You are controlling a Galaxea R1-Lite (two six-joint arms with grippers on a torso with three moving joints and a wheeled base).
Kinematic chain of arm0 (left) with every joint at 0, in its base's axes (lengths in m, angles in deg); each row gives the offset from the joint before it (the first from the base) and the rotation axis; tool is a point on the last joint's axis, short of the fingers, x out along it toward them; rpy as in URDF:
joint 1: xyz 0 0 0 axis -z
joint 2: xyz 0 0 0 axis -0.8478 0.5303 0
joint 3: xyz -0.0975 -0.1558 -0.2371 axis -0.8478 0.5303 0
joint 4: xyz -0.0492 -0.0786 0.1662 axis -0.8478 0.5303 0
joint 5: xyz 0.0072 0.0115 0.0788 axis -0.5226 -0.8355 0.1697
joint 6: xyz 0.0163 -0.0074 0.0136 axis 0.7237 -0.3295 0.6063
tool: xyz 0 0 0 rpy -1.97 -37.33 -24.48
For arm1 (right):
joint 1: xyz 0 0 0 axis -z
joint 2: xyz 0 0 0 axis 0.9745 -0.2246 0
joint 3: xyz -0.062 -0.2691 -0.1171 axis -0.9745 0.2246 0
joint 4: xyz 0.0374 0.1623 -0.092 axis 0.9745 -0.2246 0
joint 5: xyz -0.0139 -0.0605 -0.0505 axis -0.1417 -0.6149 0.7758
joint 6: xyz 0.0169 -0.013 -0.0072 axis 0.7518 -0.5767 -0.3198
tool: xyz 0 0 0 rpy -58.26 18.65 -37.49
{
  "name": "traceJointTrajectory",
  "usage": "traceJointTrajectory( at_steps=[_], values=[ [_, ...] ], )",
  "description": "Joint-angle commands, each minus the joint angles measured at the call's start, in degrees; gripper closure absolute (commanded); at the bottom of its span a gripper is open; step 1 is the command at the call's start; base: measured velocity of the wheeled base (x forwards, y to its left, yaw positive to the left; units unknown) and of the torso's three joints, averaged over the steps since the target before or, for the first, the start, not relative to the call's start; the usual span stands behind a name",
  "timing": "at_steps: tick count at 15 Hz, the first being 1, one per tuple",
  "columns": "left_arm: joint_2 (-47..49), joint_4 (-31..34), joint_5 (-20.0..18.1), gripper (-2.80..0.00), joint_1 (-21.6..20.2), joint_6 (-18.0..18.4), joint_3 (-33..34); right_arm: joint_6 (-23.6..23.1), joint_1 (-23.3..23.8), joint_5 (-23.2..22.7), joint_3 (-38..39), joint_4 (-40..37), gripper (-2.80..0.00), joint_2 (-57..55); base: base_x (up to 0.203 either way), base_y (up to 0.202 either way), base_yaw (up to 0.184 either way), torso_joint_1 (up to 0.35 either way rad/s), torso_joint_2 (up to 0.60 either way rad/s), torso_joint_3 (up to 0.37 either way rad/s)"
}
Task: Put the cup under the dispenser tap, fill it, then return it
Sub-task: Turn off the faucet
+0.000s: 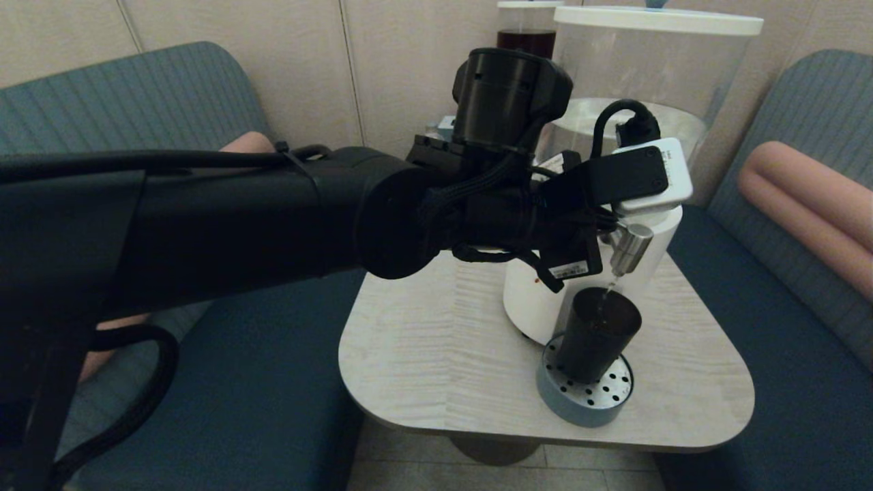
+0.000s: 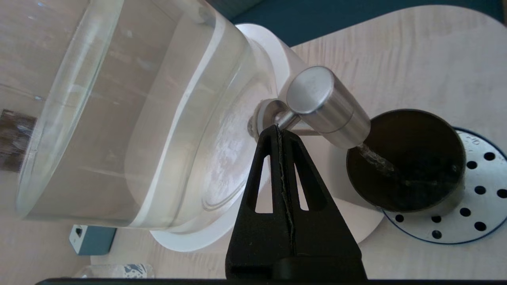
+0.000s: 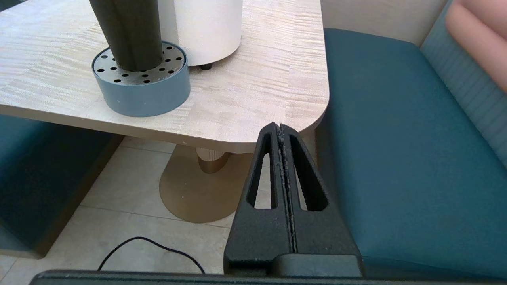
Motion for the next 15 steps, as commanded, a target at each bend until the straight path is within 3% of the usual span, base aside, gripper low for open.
traceJointTrajectory(
  at_steps=[1, 15],
  values=[
    [0.6, -0.5, -0.1, 0.00, 0.0, 0.3, 0.0, 0.0, -0.1, 0.0, 0.9, 0.0, 0.00, 0.0, 0.000, 0.000, 0.000, 0.000, 0.00, 0.000],
    [1.3, -4.2, -0.2, 0.00, -0.3, 0.2, -0.2, 0.0, 0.0, 0.0, 0.8, 0.0, 0.00, 0.0, 0.000, 0.000, 0.000, 0.000, 0.00, 0.000]
  ],
)
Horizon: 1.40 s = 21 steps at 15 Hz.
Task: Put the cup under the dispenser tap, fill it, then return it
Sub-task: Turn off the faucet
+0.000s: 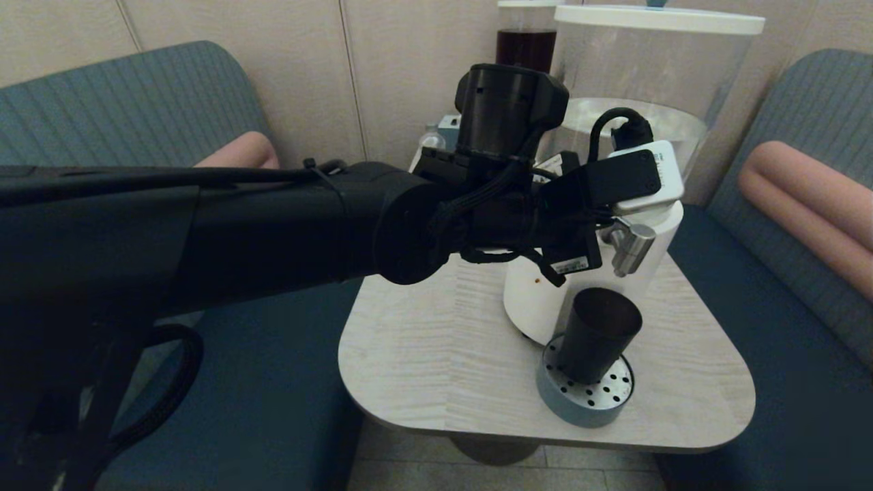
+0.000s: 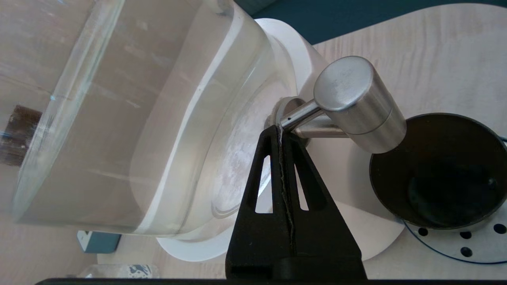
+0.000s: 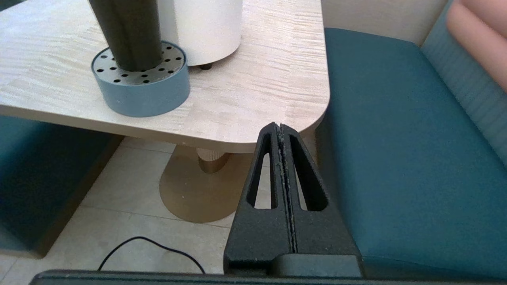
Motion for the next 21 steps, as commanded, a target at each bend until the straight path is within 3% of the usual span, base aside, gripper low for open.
traceJointTrajectory(
  at_steps=[1, 21],
  values=[
    [-0.1, -0.1, -0.1, 0.00, 0.0, 0.3, 0.0, 0.0, 0.0, 0.0, 0.9, 0.0, 0.00, 0.0, 0.000, 0.000, 0.000, 0.000, 0.00, 0.000],
    [2.9, -6.5, -0.8, 0.00, 1.1, 0.6, -0.1, 0.0, 0.0, 0.0, 0.9, 0.0, 0.00, 0.0, 0.000, 0.000, 0.000, 0.000, 0.00, 0.000]
  ],
)
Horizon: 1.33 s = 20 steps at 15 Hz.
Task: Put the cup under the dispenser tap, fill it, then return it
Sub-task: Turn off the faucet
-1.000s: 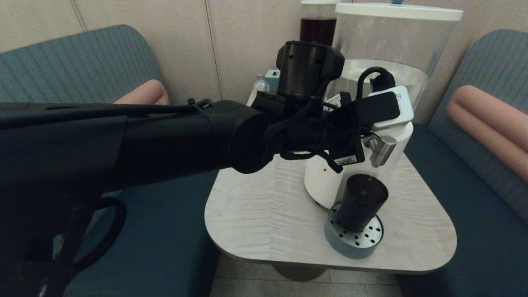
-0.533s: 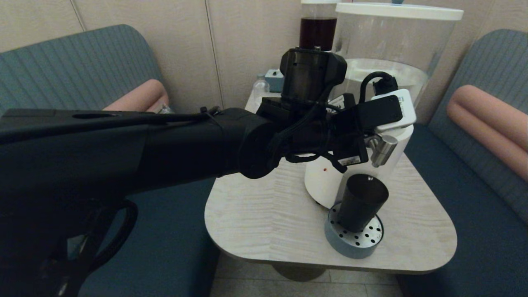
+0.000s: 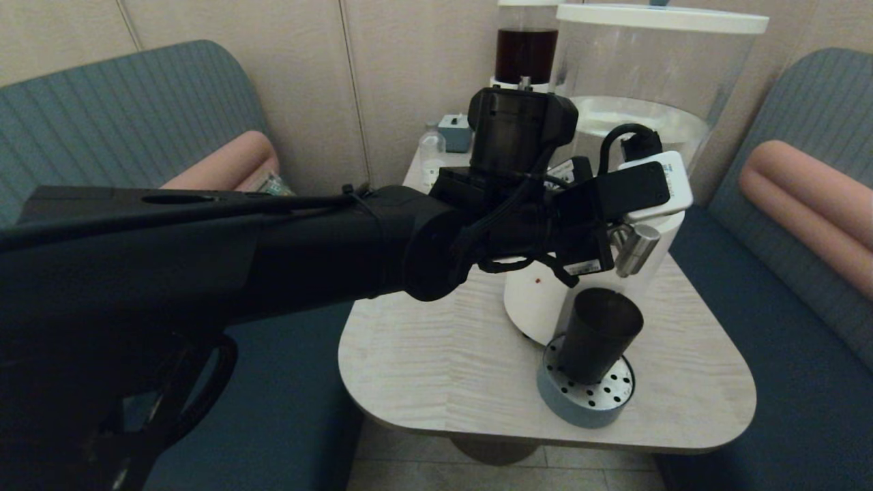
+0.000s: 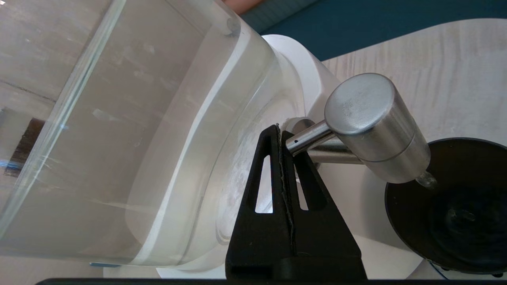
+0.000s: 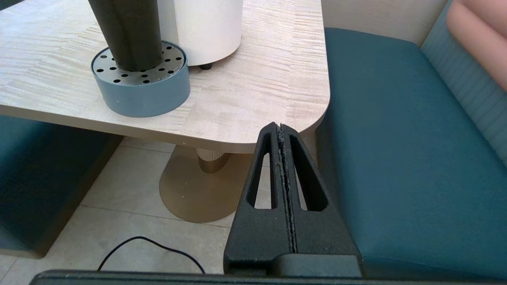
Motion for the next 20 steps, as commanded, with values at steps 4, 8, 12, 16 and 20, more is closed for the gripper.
traceJointTrajectory(
  at_steps=[4, 8, 12, 16, 20],
  values=[
    [0.3, -0.9, -0.1, 0.00, 0.3, 0.4, 0.0, -0.1, 0.0, 0.0, 0.9, 0.0, 0.00, 0.0, 0.000, 0.000, 0.000, 0.000, 0.00, 0.000],
    [0.3, -1.4, 0.1, 0.00, 0.3, 0.5, 0.0, -0.1, 0.0, 0.0, 0.8, 0.0, 0.00, 0.0, 0.000, 0.000, 0.000, 0.000, 0.00, 0.000],
    [-1.2, 0.0, 0.4, 0.00, -1.2, 0.5, 0.5, -0.1, -0.1, 0.0, 0.8, 0.0, 0.00, 0.0, 0.000, 0.000, 0.000, 0.000, 0.00, 0.000],
    [-2.6, 0.5, 0.4, 0.00, -3.6, 0.9, 2.3, -0.1, 0.0, 0.0, 0.9, 0.0, 0.00, 0.0, 0.000, 0.000, 0.000, 0.000, 0.00, 0.000],
    [-4.0, 0.3, 0.3, 0.00, -5.6, 1.0, 4.4, -0.1, 0.0, 0.0, 0.8, 0.0, 0.00, 0.0, 0.000, 0.000, 0.000, 0.000, 0.00, 0.000]
  ],
)
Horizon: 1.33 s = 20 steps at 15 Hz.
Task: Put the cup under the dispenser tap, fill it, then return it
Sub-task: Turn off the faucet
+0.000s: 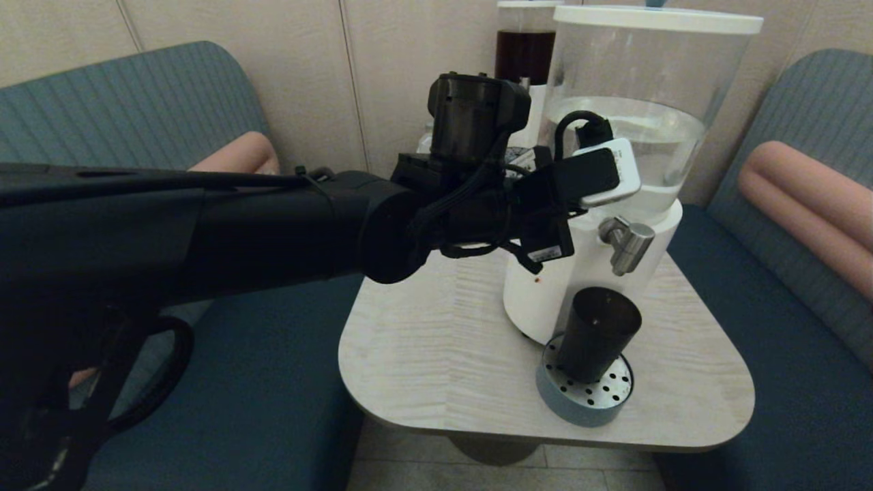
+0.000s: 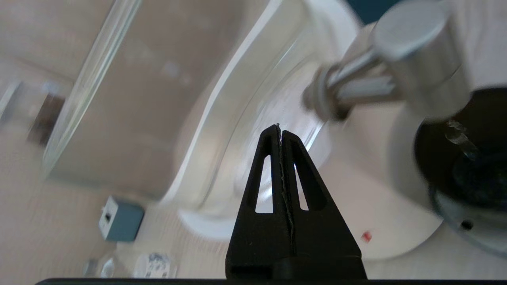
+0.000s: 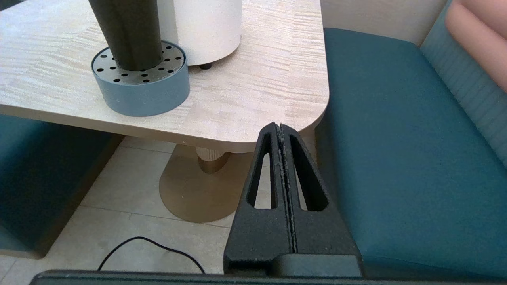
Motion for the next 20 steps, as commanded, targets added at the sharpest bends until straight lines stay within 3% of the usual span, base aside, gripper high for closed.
traceJointTrajectory(
  at_steps=[1, 6, 10, 20],
  values=[
    [-1.1, -0.1, -0.1, 0.00, -0.5, 0.3, 0.6, -0.1, 0.0, 0.0, 0.9, 0.0, 0.00, 0.0, 0.000, 0.000, 0.000, 0.000, 0.00, 0.000],
    [-2.3, 0.5, -1.4, 0.00, -0.3, -0.5, 1.5, -0.1, 0.0, 0.0, 0.9, 0.0, 0.00, 0.0, 0.000, 0.000, 0.000, 0.000, 0.00, 0.000],
    [-3.1, 2.1, -4.6, 0.00, 0.4, -5.6, 2.6, -0.1, 0.0, 0.0, 0.9, 0.0, 0.00, 0.0, 0.000, 0.000, 0.000, 0.000, 0.00, 0.000],
    [-1.7, 1.4, -7.5, 0.00, 0.7, -7.7, 1.6, -0.1, 0.0, 0.0, 0.8, 0.0, 0.00, 0.0, 0.000, 0.000, 0.000, 0.000, 0.00, 0.000]
  ],
)
